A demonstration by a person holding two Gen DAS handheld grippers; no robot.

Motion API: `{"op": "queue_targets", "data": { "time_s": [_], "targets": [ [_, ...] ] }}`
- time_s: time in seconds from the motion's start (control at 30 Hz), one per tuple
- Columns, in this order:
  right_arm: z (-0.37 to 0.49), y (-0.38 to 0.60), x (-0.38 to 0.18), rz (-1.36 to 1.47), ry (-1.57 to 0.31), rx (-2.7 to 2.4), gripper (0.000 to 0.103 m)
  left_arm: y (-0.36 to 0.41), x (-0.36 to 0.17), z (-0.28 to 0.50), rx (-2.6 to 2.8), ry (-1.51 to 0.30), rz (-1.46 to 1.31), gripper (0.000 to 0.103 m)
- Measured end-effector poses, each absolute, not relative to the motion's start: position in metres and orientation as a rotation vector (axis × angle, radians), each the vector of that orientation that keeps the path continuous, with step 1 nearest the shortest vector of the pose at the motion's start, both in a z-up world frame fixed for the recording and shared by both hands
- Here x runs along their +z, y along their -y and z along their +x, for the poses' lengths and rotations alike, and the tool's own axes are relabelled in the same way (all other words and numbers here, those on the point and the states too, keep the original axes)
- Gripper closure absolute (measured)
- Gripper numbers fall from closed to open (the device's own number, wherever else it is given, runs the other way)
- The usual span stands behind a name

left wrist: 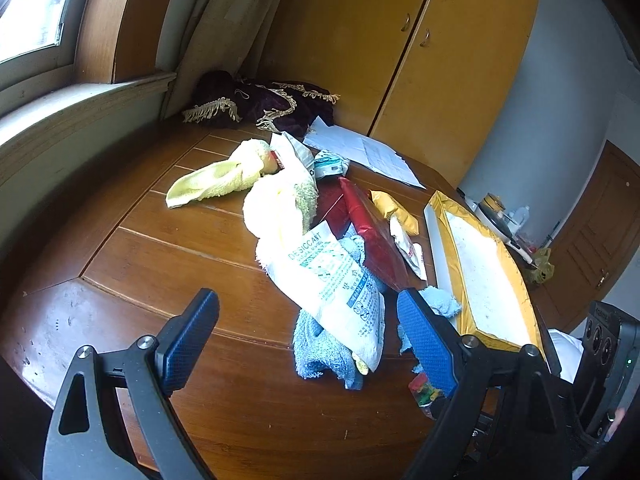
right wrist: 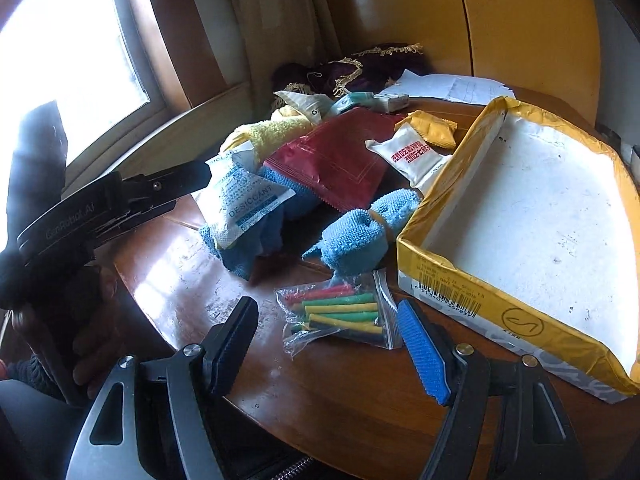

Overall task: Organize soft objects
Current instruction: 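Move both tools toward the pile and close the left tool on the desiccant packet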

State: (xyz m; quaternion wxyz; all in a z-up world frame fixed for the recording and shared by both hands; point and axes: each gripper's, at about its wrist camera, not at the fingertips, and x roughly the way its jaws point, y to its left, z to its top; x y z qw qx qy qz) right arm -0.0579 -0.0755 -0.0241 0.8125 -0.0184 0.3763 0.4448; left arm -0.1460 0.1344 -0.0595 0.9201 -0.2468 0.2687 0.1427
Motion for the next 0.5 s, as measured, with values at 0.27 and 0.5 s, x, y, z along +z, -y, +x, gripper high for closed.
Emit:
{"op": "queue_targets", "data": {
  "time_s": [0.27,0.5],
  "targets": [
    [-0.057,0.072,-0.031,-0.073,-0.801,0.941,0.041,-0.135,-0.059,-0.124,0.330,-0.579,-0.516,0.037],
    [-0.068,0.068,-0.031,-0.151,-0.761,0.942,0.061,-0.136,-0.066,-0.128,0.322,-0.575,-0.588,0.063]
  ]
}}
